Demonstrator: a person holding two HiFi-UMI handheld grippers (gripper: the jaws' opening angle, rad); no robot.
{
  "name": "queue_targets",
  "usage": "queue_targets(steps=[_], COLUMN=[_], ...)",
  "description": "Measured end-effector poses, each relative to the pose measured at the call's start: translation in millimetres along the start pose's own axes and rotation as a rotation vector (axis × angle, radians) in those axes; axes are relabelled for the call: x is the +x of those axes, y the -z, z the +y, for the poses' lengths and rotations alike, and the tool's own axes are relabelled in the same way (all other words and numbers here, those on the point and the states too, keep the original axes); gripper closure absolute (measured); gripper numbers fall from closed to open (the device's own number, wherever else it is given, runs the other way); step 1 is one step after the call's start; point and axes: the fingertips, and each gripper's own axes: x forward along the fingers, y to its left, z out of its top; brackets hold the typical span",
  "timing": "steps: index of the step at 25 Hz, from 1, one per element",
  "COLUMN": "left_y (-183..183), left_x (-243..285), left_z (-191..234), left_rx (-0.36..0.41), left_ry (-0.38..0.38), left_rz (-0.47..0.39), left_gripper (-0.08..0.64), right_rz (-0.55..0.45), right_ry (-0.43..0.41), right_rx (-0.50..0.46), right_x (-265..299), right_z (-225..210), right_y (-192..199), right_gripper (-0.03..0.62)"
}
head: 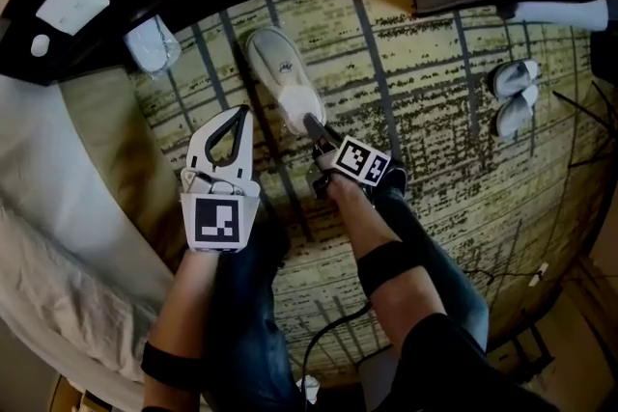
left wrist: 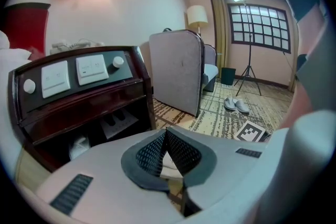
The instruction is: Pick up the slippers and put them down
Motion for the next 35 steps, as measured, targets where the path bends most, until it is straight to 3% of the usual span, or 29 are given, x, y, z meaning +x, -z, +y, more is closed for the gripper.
queue_targets(steps=[3, 6, 9, 11, 16, 20, 25, 30, 32, 35], left_y=[12.0, 17.9, 16.1, 10.6, -18.9, -66.5, -148.7, -245.7, -282.7, -326.9], left_x=[-2.0, -8.1, -16.0, -22.0, -41.3, -74.2, -146.4, -230.6, -267.1, -323.2], left_z=[-1.0, -1.0, 0.5, 4.9, 12.4, 18.3, 18.3, 11.3, 12.0, 7.1], left_rx=[-0.007, -0.006, -0.003, -0.009, -0.002, -0.003, -0.034, -0.066, -0.105, -0.099], left_ry=[0.008, 0.015, 0.011, 0.001, -0.012, -0.03, -0.07, -0.126, -0.164, -0.181], left_rz=[-0.001, 0.003, 0.0, -0.006, -0.017, -0.034, -0.021, -0.039, -0.052, -0.053], left_gripper=[0.56, 0.56, 0.56, 0.56, 0.56, 0.56, 0.56, 0.56, 0.56, 0.56], right_rz=[0.006, 0.052, 0.09, 0.097, 0.083, 0.062, 0.096, 0.066, 0.038, 0.028], right_ry=[0.09, 0.196, 0.352, 0.433, 0.447, 0.374, 0.256, 0.195, 0.152, 0.066], right_rx=[-0.044, -0.099, -0.19, -0.248, -0.282, -0.31, -0.452, -0.645, -0.723, -0.808], right_x=[0.7, 1.4, -9.2, -20.6, -48.2, -76.4, -139.9, -216.3, -248.2, -303.5], right_z=[-18.6, -33.2, -52.2, -58.2, -28.7, 39.7, 162.4, 295.6, 354.9, 439.6], right_y=[2.5, 8.4, 10.1, 8.5, 0.0, -18.5, -49.7, -108.7, -129.9, -142.1], right_gripper=[0.431, 0.356, 0.193, 0.16, 0.16, 0.162, 0.277, 0.533, 0.587, 0.592])
